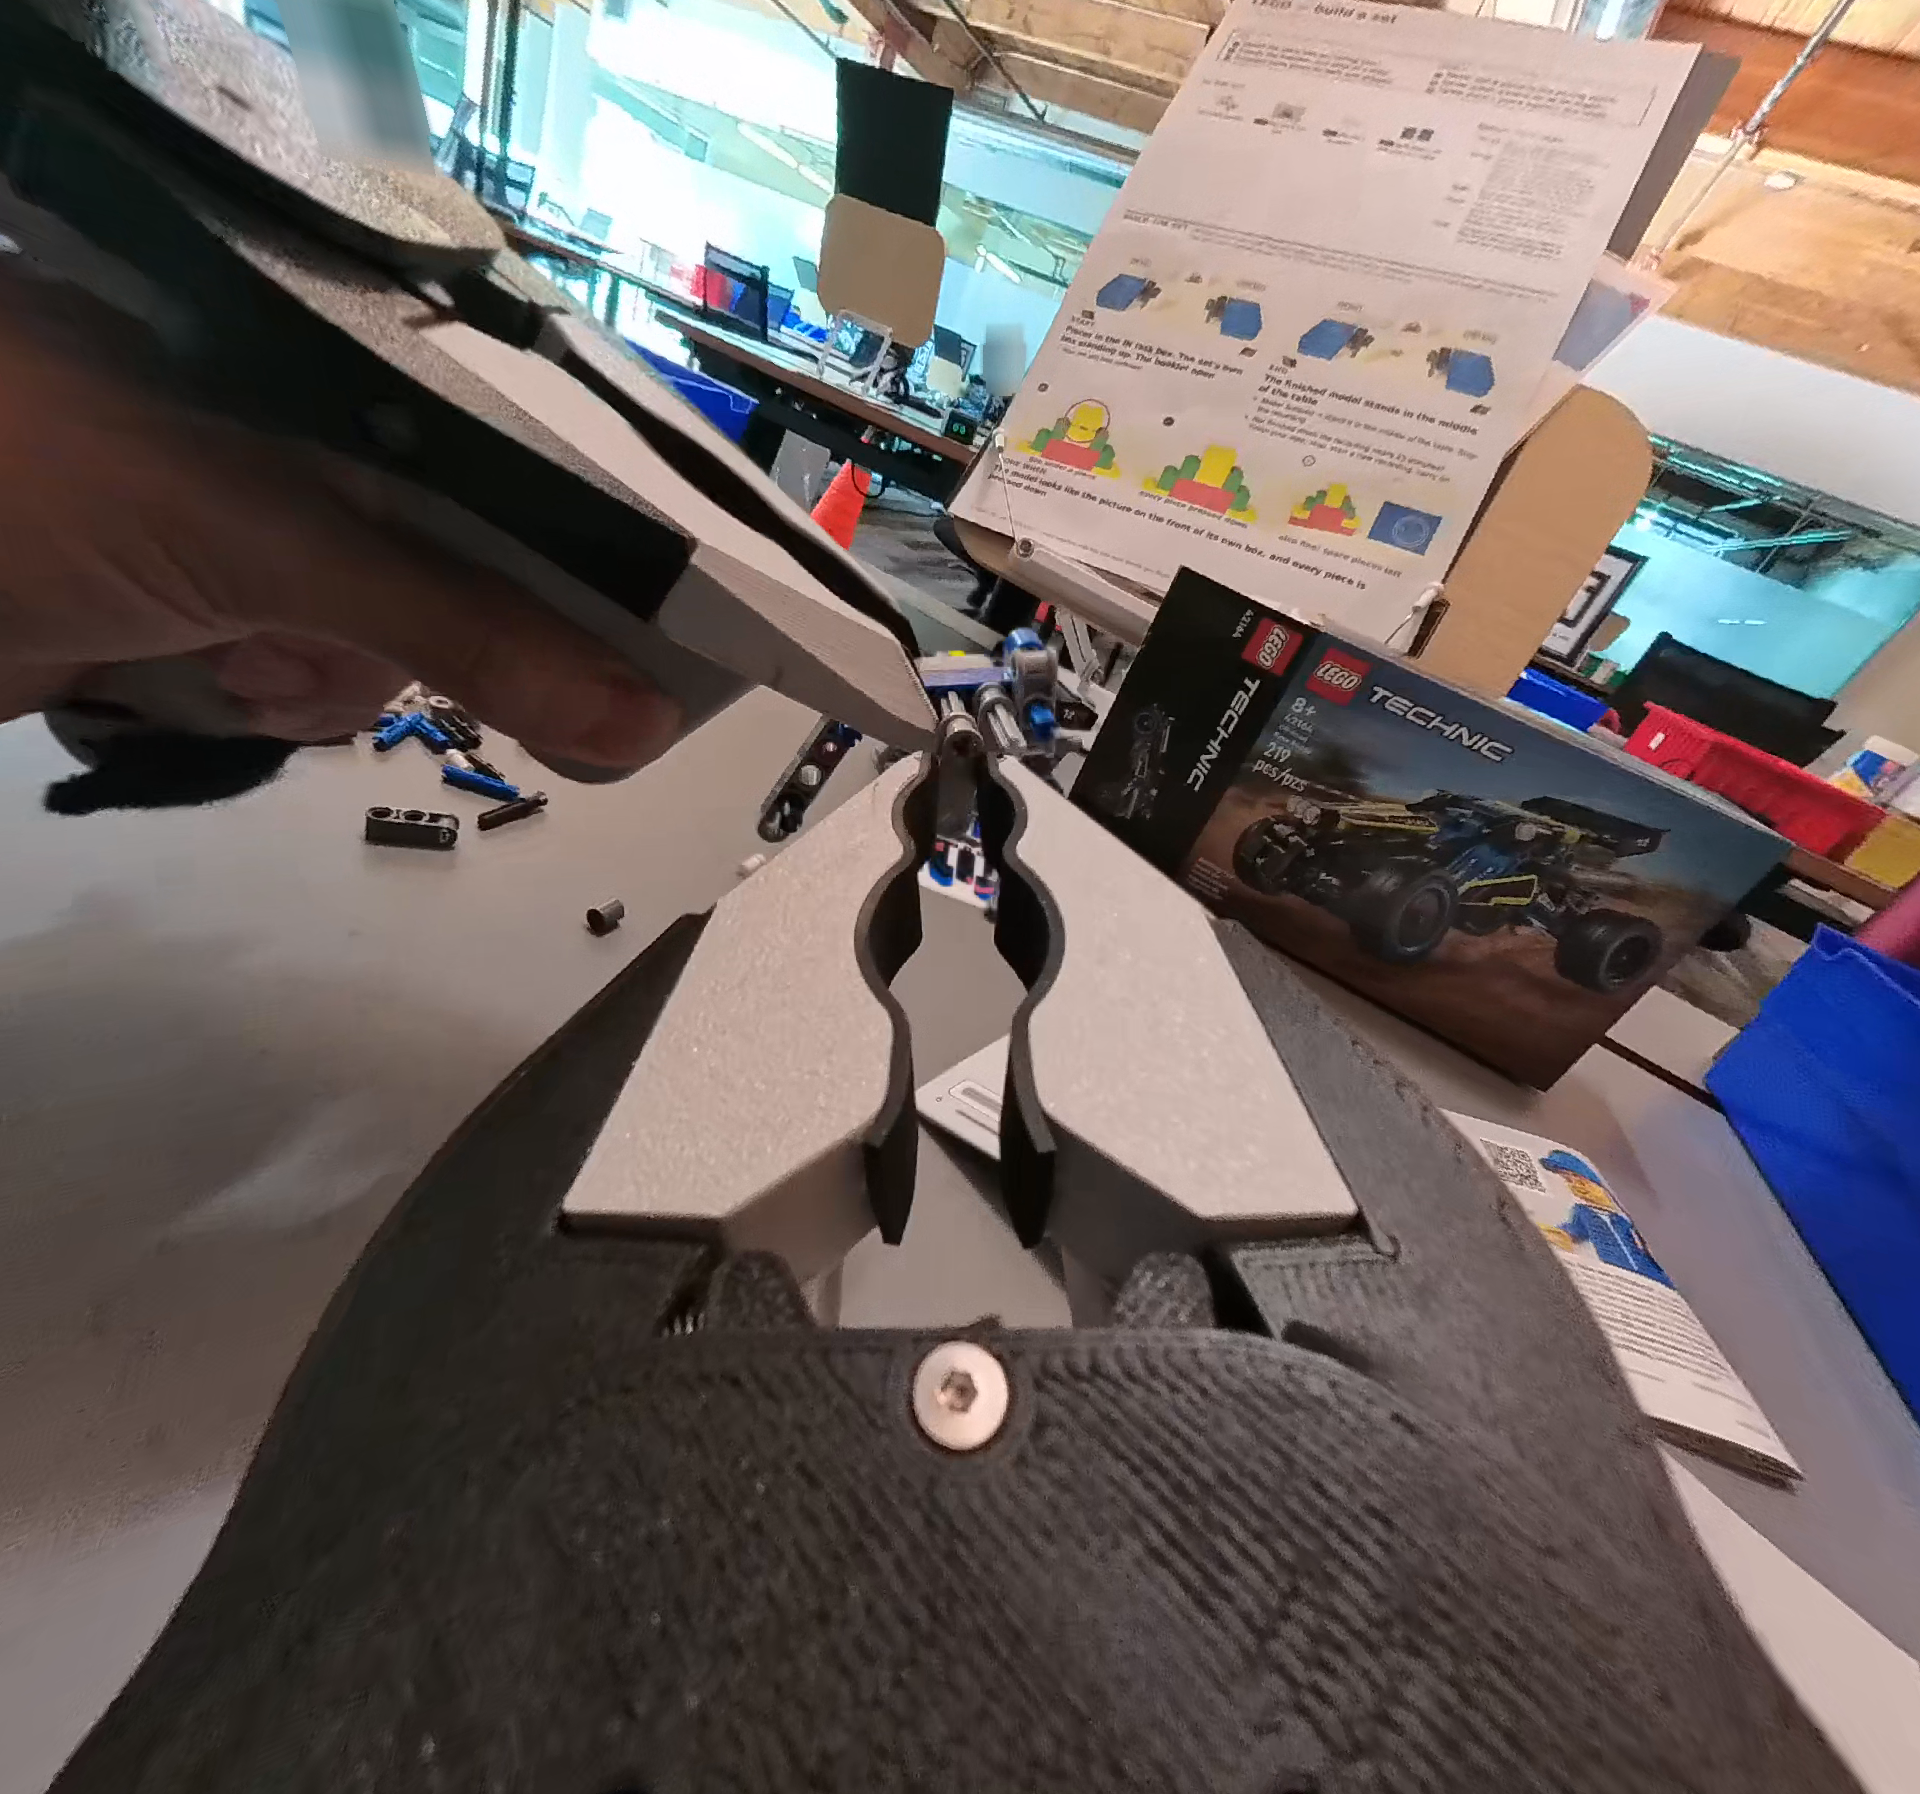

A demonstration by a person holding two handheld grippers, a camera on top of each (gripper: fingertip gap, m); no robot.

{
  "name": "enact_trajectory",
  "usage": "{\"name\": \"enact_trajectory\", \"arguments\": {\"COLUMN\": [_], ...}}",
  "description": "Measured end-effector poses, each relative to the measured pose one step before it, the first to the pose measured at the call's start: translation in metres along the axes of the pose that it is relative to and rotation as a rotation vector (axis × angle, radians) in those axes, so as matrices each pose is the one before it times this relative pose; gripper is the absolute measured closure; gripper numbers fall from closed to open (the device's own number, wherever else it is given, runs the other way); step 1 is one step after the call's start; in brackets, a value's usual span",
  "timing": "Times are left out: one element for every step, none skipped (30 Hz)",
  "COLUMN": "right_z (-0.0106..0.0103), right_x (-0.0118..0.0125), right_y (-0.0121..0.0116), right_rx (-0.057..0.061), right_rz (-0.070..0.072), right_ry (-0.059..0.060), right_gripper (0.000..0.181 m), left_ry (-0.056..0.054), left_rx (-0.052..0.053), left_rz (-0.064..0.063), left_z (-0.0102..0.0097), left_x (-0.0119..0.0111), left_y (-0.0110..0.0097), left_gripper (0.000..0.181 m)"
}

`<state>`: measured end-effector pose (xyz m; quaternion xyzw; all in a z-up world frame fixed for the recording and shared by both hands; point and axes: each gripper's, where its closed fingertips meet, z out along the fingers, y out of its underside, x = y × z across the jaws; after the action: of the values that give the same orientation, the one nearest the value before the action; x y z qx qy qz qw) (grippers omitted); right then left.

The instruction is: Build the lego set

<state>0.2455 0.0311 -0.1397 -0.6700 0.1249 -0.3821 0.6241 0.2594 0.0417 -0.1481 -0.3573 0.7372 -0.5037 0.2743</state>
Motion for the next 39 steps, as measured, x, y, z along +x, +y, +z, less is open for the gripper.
{"name": "enact_trajectory", "arguments": {"right_z": [-0.00052, -0.00022, -0.00016, -0.00012, -0.00015, -0.00014, 0.00003, 0.00042, 0.00021, -0.00015, -0.00021, -0.00012, 0.00002, -0.0002, -0.00016, -0.00008, 0.00016, -0.00012, -0.00002, 0.00014, -0.0001, 0.00002, 0.00031, 0.00006, -0.00022, -0.00021, -0.00005, -0.00025, 0.00004, -0.00003, -0.00018, -0.00013, 0.00021, 0.00057, 0.00033, -0.00024, 0.00018, 0.00065, 0.00033], "right_x": [0.00052, 0.00016, 0.00014, 0.00011, -0.0001, -0.00032, 0.00003, 0.00001, 0.00004, 0.00031, 0.00057, 0.00019, 0.00027, 0.00029, 0.00044, -0.00001, -0.00046, -0.00002, -0.00043, -0.00038, 0.00039, 0.0002, 0.00006, -0.00004, 0.00031, 0.00016, -0.00001, 0.00014, -0.00007, -0.00008, -0.00031, 0.00003, -0.00056, -0.00098, -0.00037, 0.00021, -0.00048, -0.00093, -0.00075], "right_y": [-0.00162, -0.00118, -0.00063, -0.0005, -0.00036, -0.00082, -0.00004, 0.00051, 0.00018, -0.00025, -0.00017, -0.00006, 0.00006, 0.00005, -0.0002, -0.00006, 0.00056, -0.00011, -0.00021, -0.00015, -0.00038, 0.00032, 0.00079, 0.00036, -0.00014, 0.00028, 0.00001, -0.00033, 0.0001, 0.00009, -0.00037, 0.00034, 0.00072, 0.0015, 0.0006, -0.00062, 0.00082, 0.00206, 0.00113], "right_rx": [0.0113, 0.0081, 0.0034, 0.003, 0.0042, 0.005, 0.0007, -0.0014, 0.0008, 0.0022, 0.0013, 0.0017, 0.0009, 0.0009, 0.0024, 0.0012, -0.0025, 0.0, 0.0001, 0.0019, 0.0042, -0.0008, -0.0021, 0.0004, 0.0022, 0.0002, 0.0011, 0.0033, 0.0, 0.0013, 0.0044, -0.0017, -0.0036, -0.012, -0.0095, -0.0045, -0.0129, -0.0172, -0.0105], "right_rz": [0.0082, 0.0039, -0.0028, -0.007, -0.002, 0.004, 0.0067, 0.0057, 0.0045, 0.0038, 0.0019, 0.0019, 0.0059, 0.0069, 0.0052, 0.0029, 0.0, -0.0018, -0.004, -0.0018, 0.0027, 0.0076, 0.0096, 0.012, 0.0095, 0.0045, 0.0035, 0.0032, 0.0016, 0.001, 0.0007, -0.0025, -0.0101, -0.0229, -0.0396, -0.0428, -0.0349, -0.0251, -0.0213], "right_ry": [-0.0015, 0.0006, 0.0037, 0.0042, 0.0013, -0.0031, -0.0017, -0.0019, -0.0027, 0.0001, 0.002, 0.0002, -0.0011, -0.0008, -0.0001, -0.0015, -0.0024, 0.0009, -0.0008, 0.0009, 0.0011, -0.0039, -0.0045, -0.0039, -0.003, -0.0021, -0.0027, -0.0021, -0.0022, -0.0021, -0.0042, -0.0009, -0.0027, -0.0005, 0.0086, 0.0136, 0.0083, 0.0024, 0.0014], "right_gripper": [0.175, 0.175, 0.175, 0.175, 0.175, 0.175, 0.175, 0.175, 0.175, 0.175, 0.175, 0.175, 0.175, 0.175, 0.175, 0.175, 0.175, 0.175, 0.175, 0.175, 0.175, 0.175, 0.175, 0.175, 0.175, 0.175, 0.175, 0.175, 0.175, 0.175, 0.175, 0.175, 0.175, 0.175, 0.175, 0.175, 0.175, 0.175, 0.175], "left_ry": [-0.0073, -0.007, -0.0089, -0.0088, -0.0065, -0.0067, -0.0036, 0.0015, 0.0014, 0.0017, 0.003, 0.002, -0.0011, -0.0017, -0.0019, -0.0067, -0.0156, -0.0196, -0.0022, 0.0169, 0.0107, -0.0013, -0.0042, -0.0052, -0.0058, -0.0037, 0.0021, 0.005, 0.0094, 0.0087, 0.0012, 0.0027, 0.0047, 0.0038, 0.0024, 0.0012, -0.0024, -0.0067, -0.0047], "left_rx": [0.0099, 0.0079, 0.0041, 0.0037, 0.0036, 0.0032, 0.0061, 0.0058, 0.0016, 0.0028, 0.0073, 0.0051, -0.0013, -0.0028, -0.0009, 0.0013, 0.0019, -0.0029, -0.0048, 0.001, 0.0036, 0.0023, 0.002, 0.0011, 0.0029, 0.0048, 0.0031, 0.0046, 0.0076, 0.003, 0.0, 0.0047, 0.0014, -0.0104, -0.0112, -0.0047, -0.0108, -0.0212, -0.0205], "left_rz": [0.0148, 0.0152, 0.0128, 0.0107, 0.0053, -0.0035, -0.0061, -0.0047, -0.0019, 0.0061, 0.0125, 0.011, 0.0053, 0.0016, -0.001, -0.0044, -0.0065, -0.0043, -0.0012, -0.0049, -0.0054, 0.0052, 0.0111, 0.0108, 0.0101, 0.0084, 0.0074, 0.0071, 0.0046, 0.0015, 0.0028, 0.0053, 0.0034, -0.004, -0.0083, -0.0044, -0.0021, 0.0021, 0.0078], "left_z": [-0.00062, -0.00067, -0.00032, -0.00014, 0.00008, 0.00022, -0.00009, 0.00008, 0.00044, 0.00041, 0.00038, 0.00019, 0.00034, 0.00042, 0.00045, 0.00018, 0.00005, 0.00001, 0.00014, 0.00012, 0.00017, 0.00026, 0.00026, 0.00026, 0.00025, 0.00013, 0.00032, 0.0004, 0.00031, 0.00029, 0.00035, 0.00003, -0.00046, -0.00046, -0.00026, -0.00028, -0.00054, -0.0004, -0.00038], "left_x": [0.00025, -0.00023, -0.0006, -0.00076, -0.00058, -0.00088, -0.00044, 0.00043, 0.00034, 0.00052, 0.00083, 0.00085, 0.00027, -0.00001, -0.00022, -0.0011, -0.00245, -0.00324, -0.00067, 0.00223, 0.00157, -0.00008, -0.00038, -0.00041, -0.00061, -0.0006, -0.00016, 0.00016, 0.00089, 0.00092, -0.00033, -0.00035, -0.00024, -0.00052, -0.00032, -0.00002, -0.00033, -0.00093, -0.00054], "left_y": [-0.00168, -0.00155, -0.00094, -0.00062, -0.00022, 0.0001, -0.00033, -0.00028, 0.0001, -0.00001, -0.00071, -0.00072, 0.00005, 0.00037, 0.0003, 0.00007, 0.00007, 0.00065, 0.0009, 0.00001, -0.00044, -0.0002, -0.00003, 0.00017, -0.00014, -0.00027, -0.00005, 0.00008, -0.00035, 0.00022, 0.00049, -0.00009, 0.00007, 0.00142, 0.00122, 0.0001, 0.00052, 0.00163, 0.00152], "left_gripper": [0.167, 0.167, 0.168, 0.168, 0.168, 0.167, 0.166, 0.165, 0.164, 0.163, 0.161, 0.16, 0.159, 0.158, 0.158, 0.159, 0.16, 0.154, 0.152, 0.158, 0.163, 0.163, 0.163, 0.163, 0.162, 0.16, 0.159, 0.159, 0.159, 0.164, 0.165, 0.166, 0.167, 0.167, 0.167, 0.167, 0.167, 0.167, 0.167]}}
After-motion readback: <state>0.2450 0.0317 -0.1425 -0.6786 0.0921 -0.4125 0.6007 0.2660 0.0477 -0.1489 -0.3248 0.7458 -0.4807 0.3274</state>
